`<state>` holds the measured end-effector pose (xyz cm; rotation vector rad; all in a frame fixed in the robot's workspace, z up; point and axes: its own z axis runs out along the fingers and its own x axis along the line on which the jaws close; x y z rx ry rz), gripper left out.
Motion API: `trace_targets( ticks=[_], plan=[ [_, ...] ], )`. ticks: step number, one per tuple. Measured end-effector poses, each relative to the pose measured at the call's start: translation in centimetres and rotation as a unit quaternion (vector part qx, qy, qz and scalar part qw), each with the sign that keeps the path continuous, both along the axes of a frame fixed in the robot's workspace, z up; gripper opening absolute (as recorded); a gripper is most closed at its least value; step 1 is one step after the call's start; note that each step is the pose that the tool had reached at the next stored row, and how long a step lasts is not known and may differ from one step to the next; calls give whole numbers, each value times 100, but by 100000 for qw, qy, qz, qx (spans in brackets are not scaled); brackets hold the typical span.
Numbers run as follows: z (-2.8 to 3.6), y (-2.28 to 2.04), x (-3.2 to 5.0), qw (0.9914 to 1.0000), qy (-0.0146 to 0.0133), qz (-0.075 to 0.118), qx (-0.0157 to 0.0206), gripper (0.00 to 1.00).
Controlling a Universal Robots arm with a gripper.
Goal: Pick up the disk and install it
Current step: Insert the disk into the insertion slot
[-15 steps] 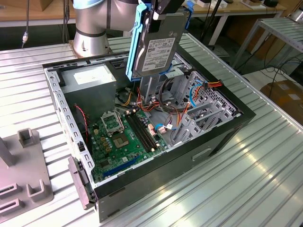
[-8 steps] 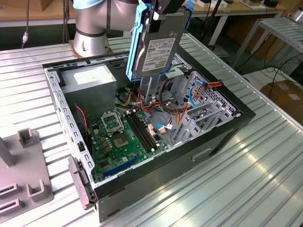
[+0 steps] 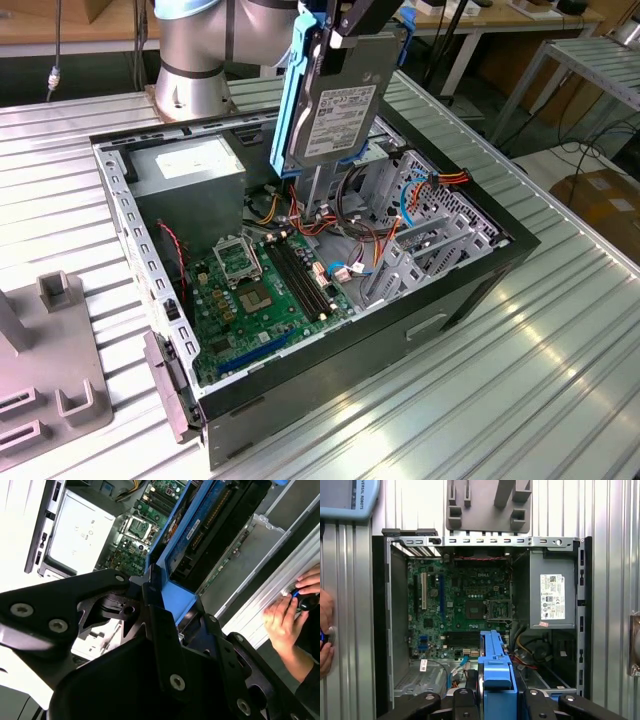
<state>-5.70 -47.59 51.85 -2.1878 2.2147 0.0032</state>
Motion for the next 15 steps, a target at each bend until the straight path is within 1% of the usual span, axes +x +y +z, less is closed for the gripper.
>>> trace_targets(
  ticks=[2,7,9,11,15],
  plan=[
    [-5,-26,21,100000,-2,-1,3,37],
    [-23,-31,130,100000,-3,1,3,37],
    [-30,-34,197,100000,1,4,-8,37],
    [-34,-47,208,100000,-1,2,-3,37],
    [-38,-114,214,100000,-1,-3,2,37]
  ],
)
